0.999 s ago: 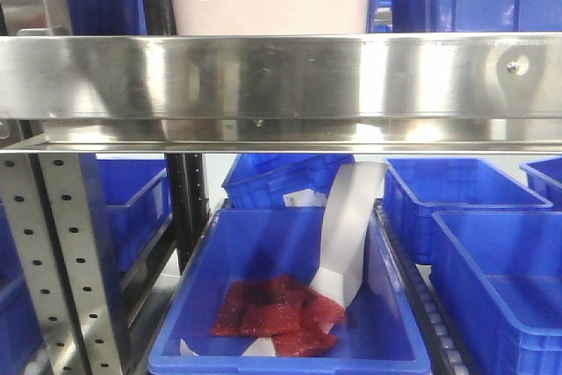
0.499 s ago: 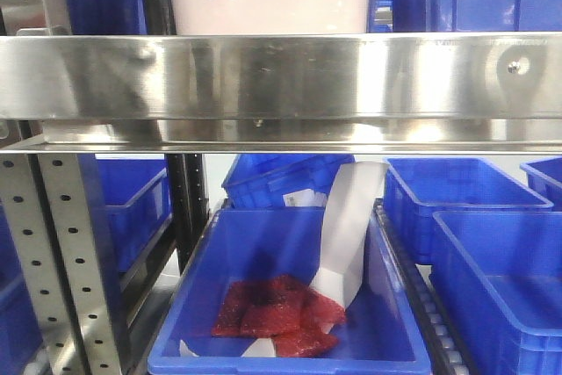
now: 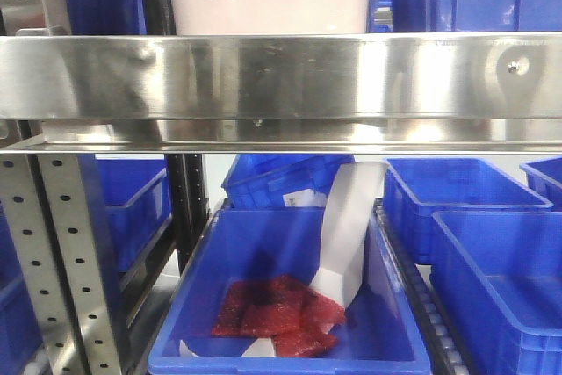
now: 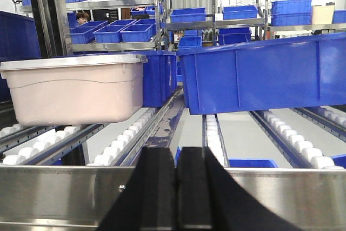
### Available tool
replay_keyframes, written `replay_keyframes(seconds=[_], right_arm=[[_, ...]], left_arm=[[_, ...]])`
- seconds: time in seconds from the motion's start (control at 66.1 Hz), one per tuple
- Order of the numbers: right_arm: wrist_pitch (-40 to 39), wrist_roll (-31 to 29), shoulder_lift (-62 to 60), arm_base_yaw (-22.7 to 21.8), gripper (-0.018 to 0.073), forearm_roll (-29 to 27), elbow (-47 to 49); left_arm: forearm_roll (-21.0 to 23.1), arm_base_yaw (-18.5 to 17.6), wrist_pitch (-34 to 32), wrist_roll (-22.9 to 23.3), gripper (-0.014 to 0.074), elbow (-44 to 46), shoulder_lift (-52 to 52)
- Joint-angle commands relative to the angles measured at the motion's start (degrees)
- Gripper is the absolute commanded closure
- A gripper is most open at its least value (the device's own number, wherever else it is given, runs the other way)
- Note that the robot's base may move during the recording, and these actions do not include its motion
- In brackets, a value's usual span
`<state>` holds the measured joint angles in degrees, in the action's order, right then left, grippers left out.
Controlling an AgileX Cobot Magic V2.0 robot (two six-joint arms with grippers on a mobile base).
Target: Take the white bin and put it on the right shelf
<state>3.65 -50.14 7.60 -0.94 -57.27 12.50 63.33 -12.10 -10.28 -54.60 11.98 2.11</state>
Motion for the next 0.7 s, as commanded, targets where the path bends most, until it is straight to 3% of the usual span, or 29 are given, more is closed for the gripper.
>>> replay_keyframes(seconds=[0.0, 0.076, 0.121, 0.257, 0.333, 0.378, 0.484, 0.681], right_arm=[[-3.6, -0.5, 0.5, -0.1, 0.0496, 0.0, 1.3], [-5.2, 1.6, 0.5, -0.1, 0.0496, 8.7, 1.1], [-5.1, 7.0, 0.5, -0.1, 0.0496, 16.2, 1.0], [-5.6, 37.5, 0.5, -0.1, 0.0496, 40.6, -2.8], [-9.7, 51.1, 0.5, -0.1, 0.0496, 55.4, -6.2], [-12.7, 56.5, 0.0, -0.1, 0.0496, 60.1, -8.0], [-15.1, 59.0, -2.1, -0.1, 0.0496, 60.9, -11.4], [-7.9, 56.9, -8.5, -0.1, 0.0496, 60.8, -13.5]], left_arm=[[-0.2, -0.3, -1.5, -0.1, 0.0715, 1.5, 0.6], [-0.2, -0.3, -1.5, -0.1, 0.0715, 1.5, 0.6], [-0.2, -0.3, -1.5, -0.1, 0.0715, 1.5, 0.6], [-0.2, -0.3, -1.5, -0.1, 0.0715, 1.5, 0.6], [-0.2, -0.3, -1.5, -0.1, 0.0715, 1.5, 0.6], [-0.2, -0.3, -1.5, -0.1, 0.0715, 1.5, 0.6], [-0.2, -0.3, -1.5, -0.1, 0.0715, 1.5, 0.6], [-0.2, -0.3, -1.5, -0.1, 0.0715, 1.5, 0.6]])
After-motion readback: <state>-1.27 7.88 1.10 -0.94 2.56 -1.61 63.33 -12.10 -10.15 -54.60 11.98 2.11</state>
